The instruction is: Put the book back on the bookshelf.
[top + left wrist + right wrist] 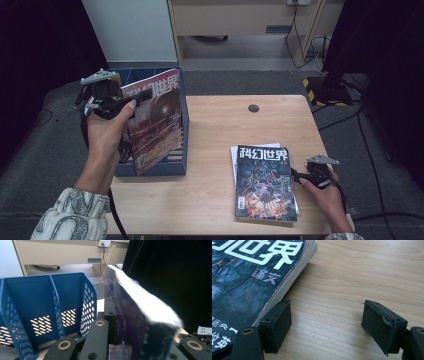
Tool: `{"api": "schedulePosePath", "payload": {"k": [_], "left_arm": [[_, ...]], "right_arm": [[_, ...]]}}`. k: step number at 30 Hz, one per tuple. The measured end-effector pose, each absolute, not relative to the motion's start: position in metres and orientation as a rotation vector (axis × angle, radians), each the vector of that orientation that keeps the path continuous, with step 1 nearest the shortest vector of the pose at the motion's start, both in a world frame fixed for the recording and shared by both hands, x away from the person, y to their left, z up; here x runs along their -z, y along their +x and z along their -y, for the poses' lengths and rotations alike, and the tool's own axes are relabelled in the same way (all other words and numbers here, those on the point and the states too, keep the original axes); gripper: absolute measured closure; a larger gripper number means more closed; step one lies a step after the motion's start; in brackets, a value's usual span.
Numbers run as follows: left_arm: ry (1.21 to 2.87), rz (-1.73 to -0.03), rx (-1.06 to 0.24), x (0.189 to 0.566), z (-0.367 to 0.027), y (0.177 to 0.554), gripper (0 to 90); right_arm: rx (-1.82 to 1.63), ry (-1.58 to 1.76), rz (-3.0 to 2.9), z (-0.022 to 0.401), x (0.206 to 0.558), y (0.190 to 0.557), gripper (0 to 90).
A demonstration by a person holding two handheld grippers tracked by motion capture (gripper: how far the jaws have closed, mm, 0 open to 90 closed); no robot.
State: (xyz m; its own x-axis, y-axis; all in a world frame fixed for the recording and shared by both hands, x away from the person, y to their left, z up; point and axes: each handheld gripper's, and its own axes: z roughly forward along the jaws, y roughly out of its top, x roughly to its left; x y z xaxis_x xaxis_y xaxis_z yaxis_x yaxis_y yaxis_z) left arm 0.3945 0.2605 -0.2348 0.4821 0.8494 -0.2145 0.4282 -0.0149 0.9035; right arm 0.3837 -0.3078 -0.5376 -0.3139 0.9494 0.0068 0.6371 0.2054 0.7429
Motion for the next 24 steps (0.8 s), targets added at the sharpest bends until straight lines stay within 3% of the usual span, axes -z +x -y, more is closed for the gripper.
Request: {"api": "schedulePosePath", "payload": {"k": [24], "left_arm": [[1.620, -1.200, -0.528, 0.238, -0.285, 0.407, 83.7]], "right_arm": [[-0.909, 1.471, -2.029, 0.308, 0.538, 0.384, 23.6]]}}
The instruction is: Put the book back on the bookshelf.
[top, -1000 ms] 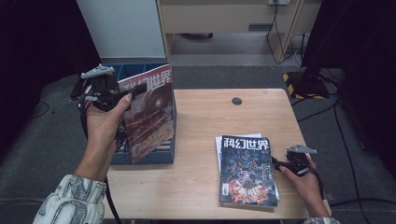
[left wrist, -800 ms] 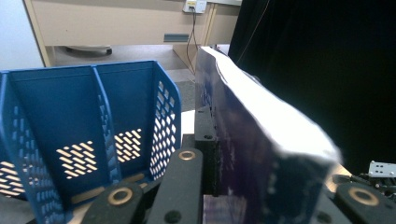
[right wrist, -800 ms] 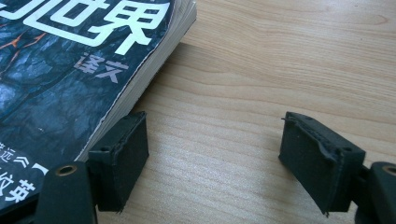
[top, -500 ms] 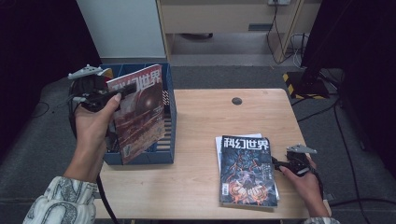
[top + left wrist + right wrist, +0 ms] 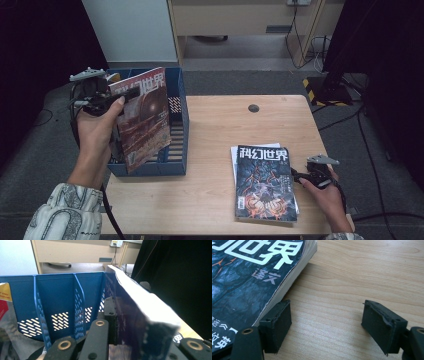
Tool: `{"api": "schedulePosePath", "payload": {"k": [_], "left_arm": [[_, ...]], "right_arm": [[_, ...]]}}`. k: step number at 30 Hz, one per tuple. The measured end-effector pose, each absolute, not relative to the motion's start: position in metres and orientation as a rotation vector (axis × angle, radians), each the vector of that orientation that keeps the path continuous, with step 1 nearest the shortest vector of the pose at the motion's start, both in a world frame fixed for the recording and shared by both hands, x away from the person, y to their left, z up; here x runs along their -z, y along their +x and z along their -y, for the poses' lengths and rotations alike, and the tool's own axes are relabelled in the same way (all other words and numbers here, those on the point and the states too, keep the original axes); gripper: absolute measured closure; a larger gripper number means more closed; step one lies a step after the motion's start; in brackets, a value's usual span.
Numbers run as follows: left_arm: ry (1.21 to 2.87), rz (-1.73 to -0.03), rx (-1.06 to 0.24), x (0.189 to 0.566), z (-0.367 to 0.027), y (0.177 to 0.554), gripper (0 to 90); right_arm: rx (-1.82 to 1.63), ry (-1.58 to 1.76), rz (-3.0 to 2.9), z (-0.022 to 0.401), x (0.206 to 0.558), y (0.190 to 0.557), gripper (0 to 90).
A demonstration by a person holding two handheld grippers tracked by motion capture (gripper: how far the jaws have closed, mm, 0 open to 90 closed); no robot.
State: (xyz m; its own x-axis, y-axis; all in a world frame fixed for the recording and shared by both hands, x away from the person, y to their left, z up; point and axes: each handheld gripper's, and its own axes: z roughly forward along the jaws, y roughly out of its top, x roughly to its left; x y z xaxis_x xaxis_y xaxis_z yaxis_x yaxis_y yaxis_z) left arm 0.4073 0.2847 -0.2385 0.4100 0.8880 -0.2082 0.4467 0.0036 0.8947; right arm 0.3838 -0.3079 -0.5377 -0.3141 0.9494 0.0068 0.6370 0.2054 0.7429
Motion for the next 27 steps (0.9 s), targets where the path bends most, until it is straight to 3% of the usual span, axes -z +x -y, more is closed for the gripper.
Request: {"api": "schedulePosePath", "payload": {"k": [27], "left_arm": [[1.592, -1.241, -0.566, 0.231, -0.302, 0.409, 83.7]], "right_arm": [[-0.909, 1.468, -2.032, 0.308, 0.538, 0.384, 23.6]]}}
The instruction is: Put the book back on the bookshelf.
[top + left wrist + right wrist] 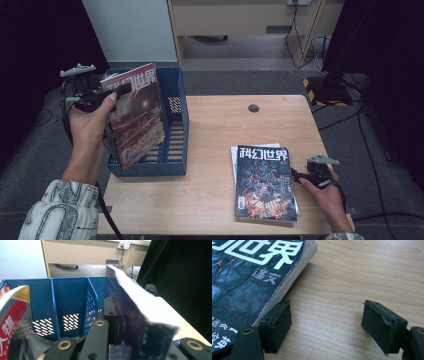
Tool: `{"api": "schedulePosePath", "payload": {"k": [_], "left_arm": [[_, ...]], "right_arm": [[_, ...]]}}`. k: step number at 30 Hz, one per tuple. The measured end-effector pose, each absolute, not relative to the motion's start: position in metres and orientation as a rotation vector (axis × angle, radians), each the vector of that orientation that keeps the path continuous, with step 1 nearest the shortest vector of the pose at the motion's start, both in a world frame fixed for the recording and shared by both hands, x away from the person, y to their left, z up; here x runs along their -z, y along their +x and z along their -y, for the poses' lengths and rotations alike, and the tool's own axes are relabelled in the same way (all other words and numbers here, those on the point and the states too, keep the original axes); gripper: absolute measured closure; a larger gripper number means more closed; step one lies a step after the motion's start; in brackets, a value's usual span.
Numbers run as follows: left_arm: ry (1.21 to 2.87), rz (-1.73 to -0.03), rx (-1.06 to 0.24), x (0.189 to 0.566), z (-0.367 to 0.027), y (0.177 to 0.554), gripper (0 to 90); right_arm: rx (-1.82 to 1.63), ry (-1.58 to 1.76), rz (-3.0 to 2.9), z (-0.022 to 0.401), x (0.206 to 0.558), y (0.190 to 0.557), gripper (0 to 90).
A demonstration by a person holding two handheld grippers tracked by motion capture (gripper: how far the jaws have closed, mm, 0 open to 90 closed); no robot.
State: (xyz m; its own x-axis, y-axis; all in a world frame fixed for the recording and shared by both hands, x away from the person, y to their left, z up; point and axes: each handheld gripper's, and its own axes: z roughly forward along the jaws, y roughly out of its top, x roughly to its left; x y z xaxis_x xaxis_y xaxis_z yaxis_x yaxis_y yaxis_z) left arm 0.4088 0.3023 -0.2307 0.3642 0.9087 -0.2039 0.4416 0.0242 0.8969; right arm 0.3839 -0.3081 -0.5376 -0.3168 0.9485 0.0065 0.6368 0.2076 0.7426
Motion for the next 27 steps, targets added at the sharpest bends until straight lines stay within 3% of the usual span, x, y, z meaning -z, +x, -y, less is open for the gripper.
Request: {"api": "schedulePosePath", "payload": {"k": [27], "left_arm": [[1.582, -1.260, -0.597, 0.222, -0.315, 0.403, 83.8]], "right_arm": [[-0.909, 1.469, -2.032, 0.308, 0.538, 0.384, 23.6]]}}
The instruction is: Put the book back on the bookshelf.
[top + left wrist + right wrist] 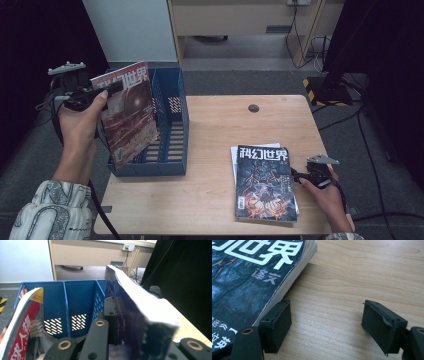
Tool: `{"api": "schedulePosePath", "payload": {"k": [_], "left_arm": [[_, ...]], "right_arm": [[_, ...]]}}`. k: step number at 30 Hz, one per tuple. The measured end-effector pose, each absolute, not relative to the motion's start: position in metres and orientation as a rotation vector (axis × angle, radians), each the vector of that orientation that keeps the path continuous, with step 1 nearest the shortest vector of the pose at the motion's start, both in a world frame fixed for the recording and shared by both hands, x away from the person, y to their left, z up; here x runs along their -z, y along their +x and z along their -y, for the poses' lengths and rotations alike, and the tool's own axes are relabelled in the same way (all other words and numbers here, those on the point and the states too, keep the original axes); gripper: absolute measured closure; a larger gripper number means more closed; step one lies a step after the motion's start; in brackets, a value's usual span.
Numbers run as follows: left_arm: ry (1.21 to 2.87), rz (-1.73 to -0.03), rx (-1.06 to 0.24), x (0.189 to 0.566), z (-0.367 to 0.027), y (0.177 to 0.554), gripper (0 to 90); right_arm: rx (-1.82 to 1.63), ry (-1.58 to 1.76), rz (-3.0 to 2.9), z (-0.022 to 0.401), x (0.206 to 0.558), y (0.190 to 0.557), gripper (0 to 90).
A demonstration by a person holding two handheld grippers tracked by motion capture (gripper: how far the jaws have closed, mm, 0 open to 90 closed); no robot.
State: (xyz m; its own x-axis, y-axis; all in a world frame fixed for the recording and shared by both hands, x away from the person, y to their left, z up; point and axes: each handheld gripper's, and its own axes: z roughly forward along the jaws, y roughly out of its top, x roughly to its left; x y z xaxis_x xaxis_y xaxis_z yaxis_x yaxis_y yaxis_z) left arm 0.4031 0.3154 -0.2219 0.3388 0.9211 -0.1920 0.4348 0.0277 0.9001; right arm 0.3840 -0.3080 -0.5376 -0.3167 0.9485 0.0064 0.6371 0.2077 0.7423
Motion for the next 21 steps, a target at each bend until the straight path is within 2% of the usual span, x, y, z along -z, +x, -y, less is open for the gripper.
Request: {"api": "schedulePosePath", "payload": {"k": [21], "left_arm": [[1.580, -1.309, -0.613, 0.232, -0.322, 0.423, 83.8]], "right_arm": [[-0.909, 1.469, -2.031, 0.308, 0.538, 0.384, 23.6]]}}
